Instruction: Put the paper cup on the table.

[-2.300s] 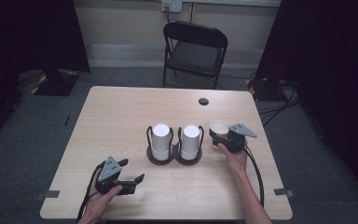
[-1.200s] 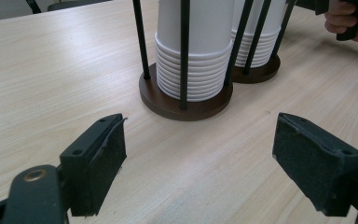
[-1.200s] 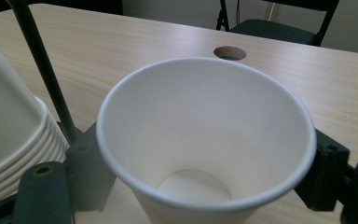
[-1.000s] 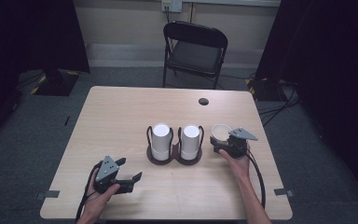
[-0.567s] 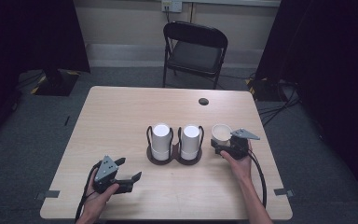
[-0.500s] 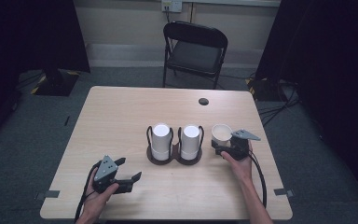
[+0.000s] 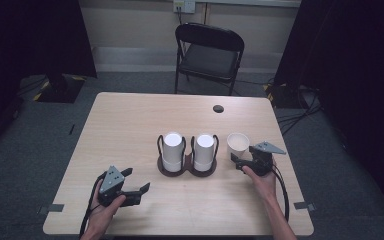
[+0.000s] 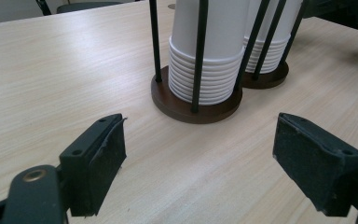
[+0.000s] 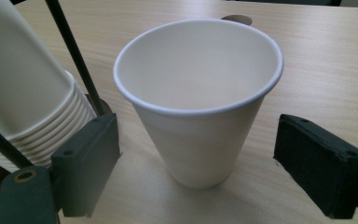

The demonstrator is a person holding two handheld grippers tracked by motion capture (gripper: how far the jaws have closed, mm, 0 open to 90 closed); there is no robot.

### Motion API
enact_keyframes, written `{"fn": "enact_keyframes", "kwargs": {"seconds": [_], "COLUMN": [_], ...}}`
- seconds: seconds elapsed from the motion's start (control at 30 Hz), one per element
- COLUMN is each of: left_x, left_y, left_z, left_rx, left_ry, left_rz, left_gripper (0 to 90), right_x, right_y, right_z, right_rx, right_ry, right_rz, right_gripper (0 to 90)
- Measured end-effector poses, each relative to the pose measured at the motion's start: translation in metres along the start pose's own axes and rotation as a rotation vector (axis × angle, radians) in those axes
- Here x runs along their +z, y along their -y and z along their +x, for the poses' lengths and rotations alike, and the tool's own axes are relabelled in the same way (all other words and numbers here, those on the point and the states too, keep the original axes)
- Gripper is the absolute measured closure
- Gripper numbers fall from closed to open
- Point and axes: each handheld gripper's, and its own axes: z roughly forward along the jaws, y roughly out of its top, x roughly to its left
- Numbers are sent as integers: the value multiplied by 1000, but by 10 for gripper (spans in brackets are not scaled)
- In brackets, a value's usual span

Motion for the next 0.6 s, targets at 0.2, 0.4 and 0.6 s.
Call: {"fn": "enact_keyframes", "kwargs": {"seconds": [0.2, 0.4, 0.6], "left_x": [0, 1, 3], "left_y": [0, 0, 1], "left_z": [1, 0, 0], "left_rx": [-13, -19, -21], "left_ry": [-10, -12, -12], "left_rz": [-3, -3, -3], "left_gripper": [161, 157, 157], "right_x": [-14, -26, -39], "right_y": [0, 2, 3], "right_z": [3, 4, 12], "right_rx": [4, 15, -10], "right_ry": [-10, -13, 2], "right_rz": [-25, -46, -66], "right_gripper": [140, 144, 155]}}
